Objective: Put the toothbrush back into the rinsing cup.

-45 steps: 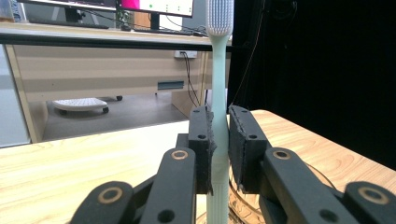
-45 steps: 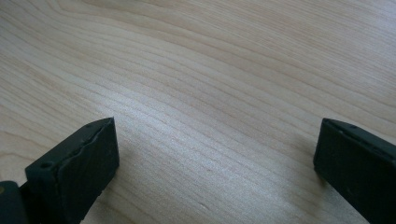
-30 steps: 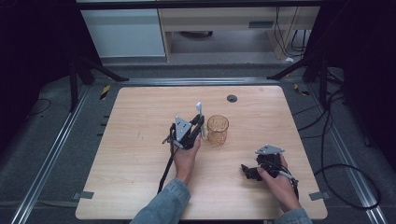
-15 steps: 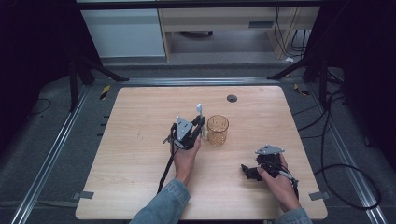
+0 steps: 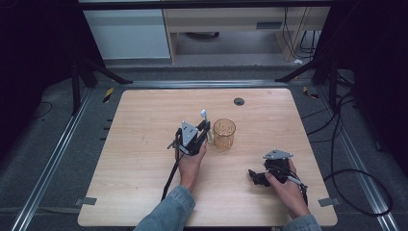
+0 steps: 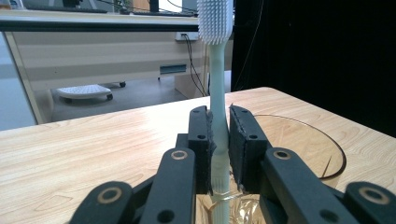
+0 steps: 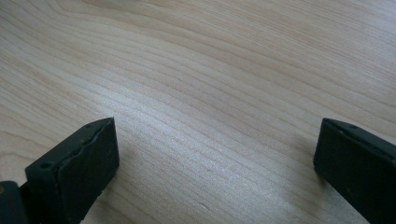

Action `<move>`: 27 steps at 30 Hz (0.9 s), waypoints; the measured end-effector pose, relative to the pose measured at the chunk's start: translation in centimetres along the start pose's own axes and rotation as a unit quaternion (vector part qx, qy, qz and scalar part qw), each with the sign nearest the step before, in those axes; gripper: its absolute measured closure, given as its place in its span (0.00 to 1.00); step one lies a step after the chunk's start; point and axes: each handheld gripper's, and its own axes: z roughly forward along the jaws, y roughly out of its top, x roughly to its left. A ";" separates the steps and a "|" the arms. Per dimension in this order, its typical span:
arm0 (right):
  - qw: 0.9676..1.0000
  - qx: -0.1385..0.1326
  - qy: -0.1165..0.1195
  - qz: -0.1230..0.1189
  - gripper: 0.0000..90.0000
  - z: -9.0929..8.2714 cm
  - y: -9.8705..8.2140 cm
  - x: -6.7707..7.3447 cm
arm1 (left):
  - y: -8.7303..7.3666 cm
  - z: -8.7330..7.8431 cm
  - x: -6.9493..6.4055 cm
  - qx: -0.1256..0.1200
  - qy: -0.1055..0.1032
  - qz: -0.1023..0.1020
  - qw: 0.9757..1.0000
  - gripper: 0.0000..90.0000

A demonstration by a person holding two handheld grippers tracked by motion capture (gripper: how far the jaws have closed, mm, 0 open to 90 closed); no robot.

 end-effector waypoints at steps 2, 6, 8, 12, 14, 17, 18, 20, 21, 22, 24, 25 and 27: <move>1.000 0.000 0.000 0.000 0.01 0.0 0.0 0.0 | 0.0 0.0 0.0 0.002 0.000 0.001 1.000 0.88; 1.000 0.000 0.001 0.000 0.01 0.0 0.0 0.0 | -0.1 0.1 0.0 0.004 -0.001 0.000 1.000 0.88; 1.000 0.000 0.001 0.000 0.01 0.0 0.0 0.0 | -0.1 0.1 -0.1 0.007 -0.001 0.006 1.000 0.88; 1.000 0.000 0.000 0.000 0.01 0.0 0.0 0.0 | -0.3 0.2 0.0 0.011 0.000 0.007 1.000 0.88; 1.000 0.000 0.000 0.000 0.01 0.0 0.0 0.0 | -0.3 0.2 0.0 0.012 0.000 0.008 1.000 0.88; 1.000 0.000 0.000 0.000 0.01 0.0 0.0 0.0 | -0.3 0.2 0.0 0.013 -0.001 0.008 1.000 0.88; 1.000 0.000 0.000 0.000 0.01 0.0 0.0 0.0 | -0.3 0.2 0.0 0.014 -0.001 0.007 1.000 0.88; 1.000 0.000 0.000 0.000 0.01 0.0 0.0 0.0 | -0.3 0.2 0.0 0.017 0.000 0.005 1.000 0.88; 1.000 0.000 0.000 0.000 0.01 0.0 0.0 0.0 | -0.4 0.2 0.0 0.017 -0.001 0.004 1.000 0.88; 1.000 0.000 0.000 0.001 0.01 0.0 0.0 0.0 | -0.4 0.2 0.0 0.017 -0.001 0.004 1.000 0.88; 1.000 0.000 0.001 0.000 0.01 0.0 0.0 0.0 | -0.4 0.2 0.0 0.021 -0.002 0.007 1.000 0.88; 1.000 0.000 0.000 0.000 0.01 0.0 0.0 0.0 | -0.5 0.3 0.0 0.023 -0.002 0.007 1.000 0.88; 1.000 0.000 0.001 0.000 0.01 0.0 0.0 0.0 | -0.5 0.3 0.0 0.025 -0.001 0.005 1.000 0.88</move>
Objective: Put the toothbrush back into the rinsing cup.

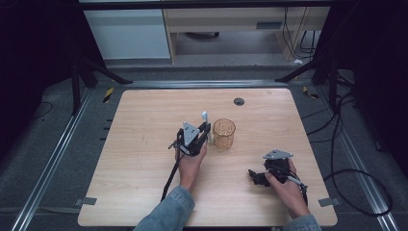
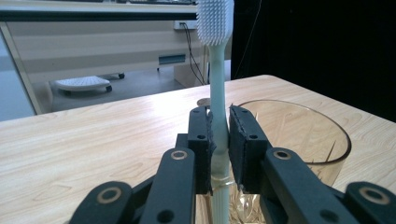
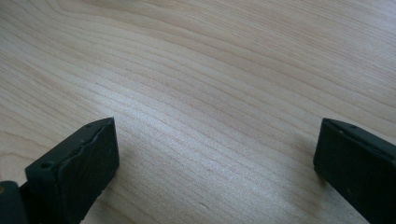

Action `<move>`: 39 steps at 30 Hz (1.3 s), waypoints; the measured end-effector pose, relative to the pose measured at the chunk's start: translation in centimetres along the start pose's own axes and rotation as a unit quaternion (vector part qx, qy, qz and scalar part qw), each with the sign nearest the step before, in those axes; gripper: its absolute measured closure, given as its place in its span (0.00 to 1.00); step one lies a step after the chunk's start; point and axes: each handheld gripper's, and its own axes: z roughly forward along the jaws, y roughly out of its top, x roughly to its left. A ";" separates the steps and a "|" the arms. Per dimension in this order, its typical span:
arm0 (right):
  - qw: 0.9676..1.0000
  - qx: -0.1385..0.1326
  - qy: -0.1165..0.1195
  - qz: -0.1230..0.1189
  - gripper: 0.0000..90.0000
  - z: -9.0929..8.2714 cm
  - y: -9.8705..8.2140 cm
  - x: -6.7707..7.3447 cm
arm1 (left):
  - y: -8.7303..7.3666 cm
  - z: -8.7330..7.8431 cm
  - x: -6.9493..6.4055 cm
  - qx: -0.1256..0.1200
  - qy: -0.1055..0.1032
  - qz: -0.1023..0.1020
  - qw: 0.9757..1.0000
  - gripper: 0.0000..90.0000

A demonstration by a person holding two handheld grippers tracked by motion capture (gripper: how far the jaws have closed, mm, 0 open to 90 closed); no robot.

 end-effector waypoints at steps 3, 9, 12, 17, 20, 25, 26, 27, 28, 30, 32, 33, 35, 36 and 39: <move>1.000 0.000 0.000 0.000 0.01 0.0 0.0 0.0 | 0.0 0.0 0.0 0.001 -0.001 0.002 1.000 0.87; 1.000 0.000 0.000 0.000 0.01 0.0 0.0 0.0 | 0.2 -0.2 0.1 0.005 -0.003 0.000 1.000 0.82; 1.000 0.000 0.000 0.000 0.01 0.0 0.0 0.0 | 0.2 -0.3 0.2 0.010 -0.002 -0.003 1.000 0.73; 1.000 0.000 0.000 0.000 0.00 0.0 0.0 0.0 | 0.5 -0.5 0.5 0.020 -0.006 -0.006 1.000 0.55; 1.000 0.000 0.000 0.000 0.01 0.0 0.0 0.0 | 0.7 -1.0 0.5 0.026 -0.014 0.000 1.000 0.52; 1.000 0.000 0.000 0.000 0.00 0.0 0.0 0.0 | 1.0 -1.2 0.8 0.032 -0.026 -0.003 0.999 0.41; 1.000 0.000 0.000 0.000 0.01 0.0 0.0 0.0 | 1.0 -1.3 0.8 0.034 -0.030 -0.002 0.999 0.40; 1.000 0.000 0.000 0.000 0.00 0.0 0.0 0.0 | 1.0 -1.3 0.8 0.036 -0.032 0.000 0.999 0.39; 1.000 0.000 0.000 0.000 0.00 0.0 0.0 0.0 | 1.0 -1.3 0.7 0.039 -0.036 0.001 0.999 0.37; 1.000 0.000 0.000 0.000 0.01 0.0 0.0 0.0 | 1.1 -1.4 0.7 0.041 -0.040 0.000 0.998 0.34; 1.000 0.000 0.000 0.000 0.01 0.0 0.0 0.0 | 1.1 -1.5 0.8 0.046 -0.046 0.007 0.998 0.32; 1.000 0.000 0.000 0.000 0.01 0.0 0.0 0.0 | 1.2 -1.5 0.8 0.047 -0.047 0.008 0.998 0.31; 1.000 0.000 0.000 0.000 0.01 0.0 0.0 0.0 | 1.3 -1.7 1.0 0.052 -0.048 0.011 0.997 0.28; 1.000 0.000 0.000 0.000 0.01 0.0 0.0 0.0 | 1.4 -1.8 1.1 0.052 -0.048 0.012 0.997 0.28; 1.000 0.000 0.000 0.000 0.00 0.0 0.0 0.0 | 1.6 -2.0 1.3 0.057 -0.054 0.016 0.997 0.24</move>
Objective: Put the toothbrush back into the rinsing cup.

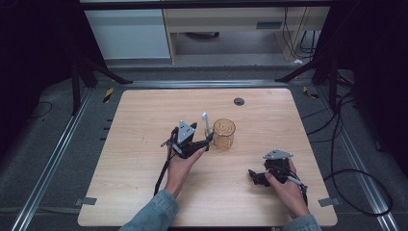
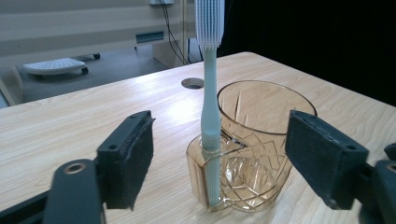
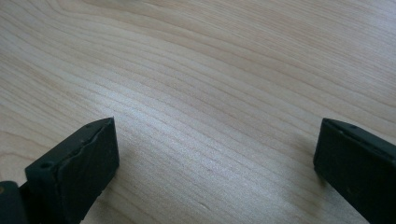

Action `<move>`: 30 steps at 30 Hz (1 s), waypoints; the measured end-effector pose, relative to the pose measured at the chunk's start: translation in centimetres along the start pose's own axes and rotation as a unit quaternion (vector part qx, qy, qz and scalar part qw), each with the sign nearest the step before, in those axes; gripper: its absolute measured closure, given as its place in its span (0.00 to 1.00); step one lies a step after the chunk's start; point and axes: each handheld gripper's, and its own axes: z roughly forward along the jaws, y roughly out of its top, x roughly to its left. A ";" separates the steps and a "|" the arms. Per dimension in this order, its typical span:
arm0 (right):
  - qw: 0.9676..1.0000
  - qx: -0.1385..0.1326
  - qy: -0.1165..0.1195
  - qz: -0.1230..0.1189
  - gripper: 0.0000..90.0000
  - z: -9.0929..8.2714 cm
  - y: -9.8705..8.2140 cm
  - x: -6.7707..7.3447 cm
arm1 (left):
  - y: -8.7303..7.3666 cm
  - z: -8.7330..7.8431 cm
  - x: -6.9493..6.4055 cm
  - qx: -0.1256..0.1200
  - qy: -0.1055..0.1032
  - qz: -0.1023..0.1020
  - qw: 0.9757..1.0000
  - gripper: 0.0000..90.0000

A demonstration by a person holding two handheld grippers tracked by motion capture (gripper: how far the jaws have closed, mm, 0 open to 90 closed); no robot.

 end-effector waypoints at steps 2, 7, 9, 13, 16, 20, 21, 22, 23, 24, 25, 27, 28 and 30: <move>1.000 0.000 -0.001 0.000 0.00 0.0 0.0 0.0 | -0.1 0.0 0.1 0.011 -0.008 -0.003 1.000 0.22; 1.000 0.000 0.000 0.001 0.00 0.0 0.0 0.0 | 0.2 -0.2 0.1 0.037 -0.017 0.010 0.999 0.18; 1.000 0.000 -0.001 0.000 0.00 0.0 0.0 0.0 | 0.6 -0.4 0.3 0.051 -0.023 0.019 0.998 0.16; 1.000 0.000 -0.001 0.000 0.00 0.0 0.0 0.0 | 1.0 -0.9 0.4 0.057 -0.029 0.025 0.998 0.13; 1.000 0.000 -0.001 0.000 0.00 0.0 0.0 0.0 | 1.0 -1.1 0.4 0.065 -0.033 0.022 0.997 0.12; 1.000 0.000 -0.001 0.000 0.00 0.0 0.0 0.0 | 1.1 -1.4 0.2 0.078 -0.048 0.026 0.995 0.10; 1.000 0.001 -0.001 0.000 0.00 0.0 0.0 0.0 | 1.1 -1.4 0.2 0.078 -0.048 0.026 0.995 0.10; 1.000 0.001 -0.001 0.000 0.00 0.0 0.0 0.0 | 1.1 -1.5 0.2 0.081 -0.049 0.026 0.995 0.10; 1.000 0.000 -0.001 0.000 0.00 0.0 0.0 0.0 | 1.1 -1.5 0.3 0.085 -0.050 0.025 0.995 0.10; 1.000 0.000 -0.001 0.000 0.00 0.0 0.0 0.0 | 1.0 -1.5 0.5 0.091 -0.054 0.019 0.994 0.10; 1.000 0.001 0.000 0.001 0.00 0.0 0.0 0.0 | 0.9 -1.5 0.6 0.095 -0.054 0.018 0.994 0.09; 1.000 0.000 0.000 0.001 0.00 0.0 0.0 0.0 | 0.8 -1.6 1.0 0.107 -0.049 0.022 0.993 0.09; 1.000 0.000 0.000 0.001 0.00 0.0 0.0 0.0 | 0.8 -1.6 1.2 0.111 -0.048 0.021 0.992 0.09; 1.000 0.000 -0.001 0.001 0.00 0.0 0.0 0.0 | 0.7 -1.8 1.7 0.120 -0.050 0.016 0.991 0.09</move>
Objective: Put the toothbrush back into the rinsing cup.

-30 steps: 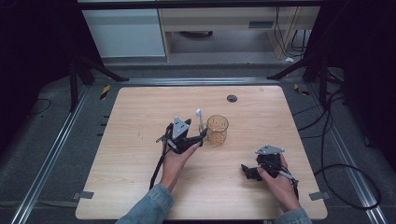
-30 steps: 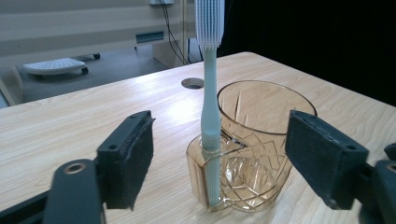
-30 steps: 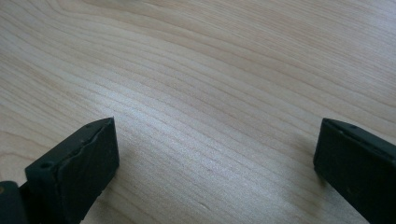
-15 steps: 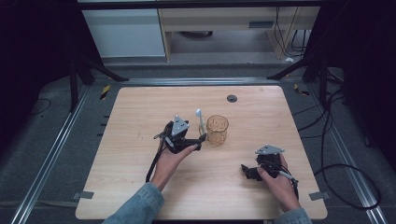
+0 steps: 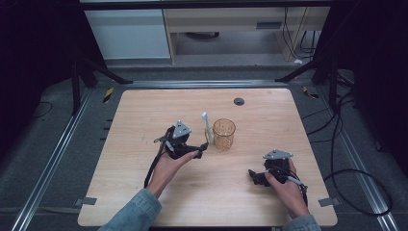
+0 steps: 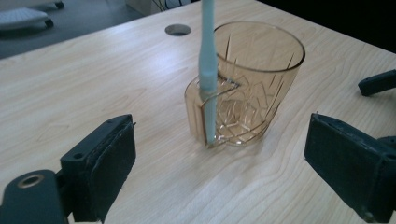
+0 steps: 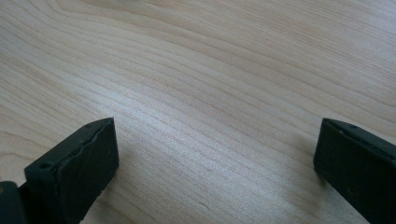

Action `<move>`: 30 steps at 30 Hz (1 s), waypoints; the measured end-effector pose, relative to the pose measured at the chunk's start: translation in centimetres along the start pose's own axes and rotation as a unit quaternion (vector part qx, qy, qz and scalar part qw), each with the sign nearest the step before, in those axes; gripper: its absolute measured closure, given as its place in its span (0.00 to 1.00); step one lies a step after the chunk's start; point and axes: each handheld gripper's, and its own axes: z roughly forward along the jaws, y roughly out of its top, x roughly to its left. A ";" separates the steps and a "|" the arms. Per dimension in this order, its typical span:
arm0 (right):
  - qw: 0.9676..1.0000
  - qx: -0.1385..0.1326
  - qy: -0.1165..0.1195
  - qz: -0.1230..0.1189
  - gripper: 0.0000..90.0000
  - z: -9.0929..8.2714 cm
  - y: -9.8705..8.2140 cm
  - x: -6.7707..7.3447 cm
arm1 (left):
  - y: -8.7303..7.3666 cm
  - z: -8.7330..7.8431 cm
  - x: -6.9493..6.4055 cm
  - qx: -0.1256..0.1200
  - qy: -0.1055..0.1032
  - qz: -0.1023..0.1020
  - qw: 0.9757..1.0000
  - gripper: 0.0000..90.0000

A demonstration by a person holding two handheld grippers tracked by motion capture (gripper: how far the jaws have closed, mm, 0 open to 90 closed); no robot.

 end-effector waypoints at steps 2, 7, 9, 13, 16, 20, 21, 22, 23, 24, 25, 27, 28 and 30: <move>1.000 0.000 0.000 -0.001 0.00 0.0 0.0 0.0 | -0.1 -0.4 0.3 0.009 0.003 0.003 1.000 0.09; 1.000 0.000 0.000 0.000 0.00 0.0 0.0 0.0 | -0.3 -1.5 1.0 0.037 0.006 0.019 0.999 0.09; 1.000 0.000 0.000 0.000 0.00 0.0 0.0 0.0 | -0.3 -2.1 1.5 0.052 0.012 0.023 0.998 0.08; 1.000 0.000 0.000 0.000 0.00 0.0 0.0 0.0 | -0.5 -2.6 2.1 0.066 0.014 0.027 0.997 0.08; 1.000 0.000 0.000 0.000 0.00 0.0 0.0 0.0 | -0.7 -3.3 2.9 0.083 0.019 0.031 0.996 0.08; 1.000 0.000 0.000 0.000 0.00 0.0 0.0 0.0 | -1.1 -3.8 3.4 0.098 0.026 0.034 0.994 0.08; 1.000 0.000 0.000 0.000 0.00 0.0 0.0 0.0 | -1.2 -4.0 3.6 0.103 0.028 0.035 0.994 0.08; 1.000 0.000 0.000 0.000 0.00 0.0 0.0 0.0 | -1.4 -4.1 3.8 0.108 0.029 0.036 0.993 0.08; 1.000 0.000 0.000 0.000 0.00 0.0 0.0 0.0 | -1.5 -4.3 4.1 0.112 0.030 0.038 0.993 0.08; 1.000 0.000 0.000 0.000 0.00 0.0 0.0 0.0 | -1.7 -4.4 4.3 0.115 0.032 0.037 0.992 0.08; 1.000 0.000 0.000 0.000 0.00 0.0 0.0 0.0 | -1.9 -4.6 4.6 0.120 0.035 0.037 0.992 0.08; 1.000 0.000 0.000 0.000 0.00 0.0 0.0 0.0 | -2.2 -4.9 5.3 0.129 0.040 0.036 0.990 0.08; 1.000 0.000 0.000 0.000 0.00 0.0 0.0 0.0 | -2.4 -5.0 5.6 0.134 0.043 0.036 0.989 0.08; 1.000 0.000 0.000 0.000 0.00 0.0 0.0 0.0 | -2.8 -5.3 6.2 0.145 0.046 0.038 0.988 0.08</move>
